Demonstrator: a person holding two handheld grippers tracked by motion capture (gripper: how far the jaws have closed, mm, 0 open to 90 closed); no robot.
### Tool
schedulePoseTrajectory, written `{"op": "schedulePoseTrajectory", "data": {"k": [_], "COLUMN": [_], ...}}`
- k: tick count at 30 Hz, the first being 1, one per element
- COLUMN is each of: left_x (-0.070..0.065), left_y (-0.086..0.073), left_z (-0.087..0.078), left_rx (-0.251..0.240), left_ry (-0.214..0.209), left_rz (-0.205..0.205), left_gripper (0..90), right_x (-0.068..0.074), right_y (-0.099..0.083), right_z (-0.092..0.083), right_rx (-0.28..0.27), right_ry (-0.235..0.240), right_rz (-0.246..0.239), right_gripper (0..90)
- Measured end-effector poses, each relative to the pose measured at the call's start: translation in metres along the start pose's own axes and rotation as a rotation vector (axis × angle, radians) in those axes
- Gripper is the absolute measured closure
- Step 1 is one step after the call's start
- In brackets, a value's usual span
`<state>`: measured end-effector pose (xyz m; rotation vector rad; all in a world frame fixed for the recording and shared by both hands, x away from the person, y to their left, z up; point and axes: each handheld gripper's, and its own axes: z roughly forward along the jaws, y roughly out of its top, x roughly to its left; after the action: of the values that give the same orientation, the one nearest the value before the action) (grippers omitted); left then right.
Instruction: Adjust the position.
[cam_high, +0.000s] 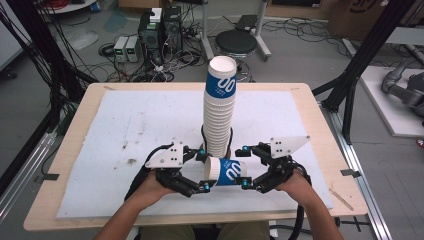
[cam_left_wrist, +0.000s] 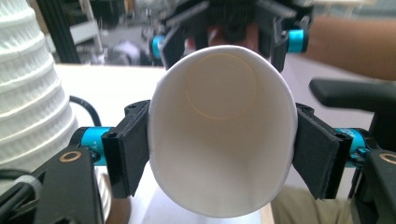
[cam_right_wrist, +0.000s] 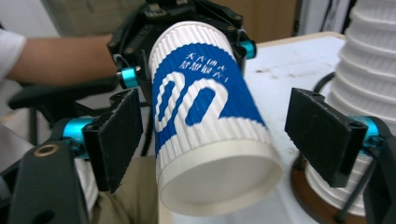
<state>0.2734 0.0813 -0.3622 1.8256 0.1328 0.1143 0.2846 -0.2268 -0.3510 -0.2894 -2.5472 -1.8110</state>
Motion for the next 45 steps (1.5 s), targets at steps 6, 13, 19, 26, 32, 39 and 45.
{"op": "schedulePoseTrajectory", "data": {"k": [6,13,19,26,32,39,45], "left_x": [0.003,0.007,0.009,0.009,0.009,0.008,0.007], "left_y": [0.015,0.030,0.036,0.038,0.041,0.041,0.042], "left_z": [-0.001,0.002,0.004,0.006,0.010,0.015,0.019], "left_rx": [0.115,0.219,0.270,0.301,0.328,0.350,0.363], "left_ry": [0.010,0.015,0.024,0.028,0.033,0.034,0.040], "left_rz": [0.020,0.030,0.038,0.035,0.051,0.052,0.052], "left_gripper": [27.3,27.2,27.0,27.0,27.0,27.0,27.0], "right_x": [0.007,0.012,0.013,0.015,0.015,0.015,0.013], "right_y": [0.012,0.027,0.038,0.045,0.047,0.045,0.042], "right_z": [0.001,0.012,0.022,0.033,0.043,0.050,0.053], "right_rx": [0.088,0.245,0.339,0.427,0.495,0.530,0.550], "right_ry": [-0.046,-0.091,-0.106,-0.112,-0.116,-0.118,-0.115], "right_rz": [-0.089,-0.216,-0.278,-0.329,-0.349,-0.355,-0.345], "right_gripper": [19.3,19.3,19.3,19.3,19.5,21.2,28.5]}}
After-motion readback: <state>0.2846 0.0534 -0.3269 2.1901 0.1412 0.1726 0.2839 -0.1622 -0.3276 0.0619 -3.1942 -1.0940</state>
